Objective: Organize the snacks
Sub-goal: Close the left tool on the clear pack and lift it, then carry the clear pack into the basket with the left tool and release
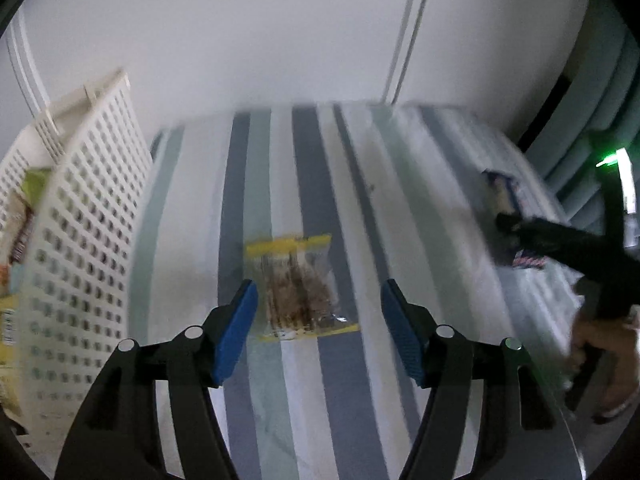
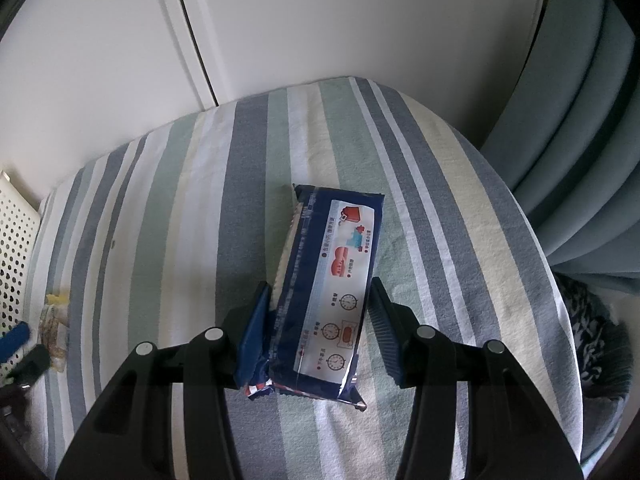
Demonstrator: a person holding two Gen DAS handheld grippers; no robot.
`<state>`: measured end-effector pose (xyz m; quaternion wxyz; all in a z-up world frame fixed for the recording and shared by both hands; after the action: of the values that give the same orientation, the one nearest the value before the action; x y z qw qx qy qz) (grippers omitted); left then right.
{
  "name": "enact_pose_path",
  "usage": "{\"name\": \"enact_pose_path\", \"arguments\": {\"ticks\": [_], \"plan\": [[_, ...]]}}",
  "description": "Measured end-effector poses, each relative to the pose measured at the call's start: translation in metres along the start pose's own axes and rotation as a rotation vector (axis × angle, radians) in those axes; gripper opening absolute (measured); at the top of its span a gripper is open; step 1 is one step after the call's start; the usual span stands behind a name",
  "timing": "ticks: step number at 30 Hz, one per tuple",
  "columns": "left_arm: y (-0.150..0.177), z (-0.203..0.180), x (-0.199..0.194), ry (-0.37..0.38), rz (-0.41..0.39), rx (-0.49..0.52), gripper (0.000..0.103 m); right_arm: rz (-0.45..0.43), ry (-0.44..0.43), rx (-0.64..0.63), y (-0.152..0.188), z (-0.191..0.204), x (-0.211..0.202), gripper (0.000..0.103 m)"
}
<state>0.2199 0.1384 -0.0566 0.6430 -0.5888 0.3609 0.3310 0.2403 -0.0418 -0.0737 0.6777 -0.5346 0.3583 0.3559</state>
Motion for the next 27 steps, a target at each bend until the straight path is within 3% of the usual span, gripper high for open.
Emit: {"name": "enact_pose_path", "arguments": {"ticks": [4,9,11,18,27], "plan": [[0.005,0.004,0.018,-0.022,0.036,-0.014,0.058,0.000,0.000,0.000,0.000,0.000,0.000,0.050],[0.003,0.005,0.024,-0.008,0.048,-0.032,0.041,-0.001,0.001,0.000,0.000,0.000,0.000,0.050],[0.004,0.007,0.022,-0.006,0.039,-0.039,0.040,-0.001,0.000,0.000,0.000,0.000,0.000,0.050],[-0.001,0.015,-0.009,-0.012,-0.038,-0.047,0.039,-0.001,0.000,0.001,0.000,0.000,0.000,0.050],[-0.020,0.051,-0.081,-0.046,-0.198,-0.097,0.039,0.000,0.001,0.000,0.000,-0.001,-0.001,0.050]]}}
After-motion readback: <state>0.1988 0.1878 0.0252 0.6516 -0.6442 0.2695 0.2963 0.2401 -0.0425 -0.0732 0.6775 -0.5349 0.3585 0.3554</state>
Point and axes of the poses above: each gripper's, at about its wrist camera, not at the fingertips, and x roughly the way its jaws point, z to its left, y to its underside, the point moved 7 cm from there along x, roughly the way its jaws point, and after that the axes turned 9 degrees about -y, right-handed, at the moved point
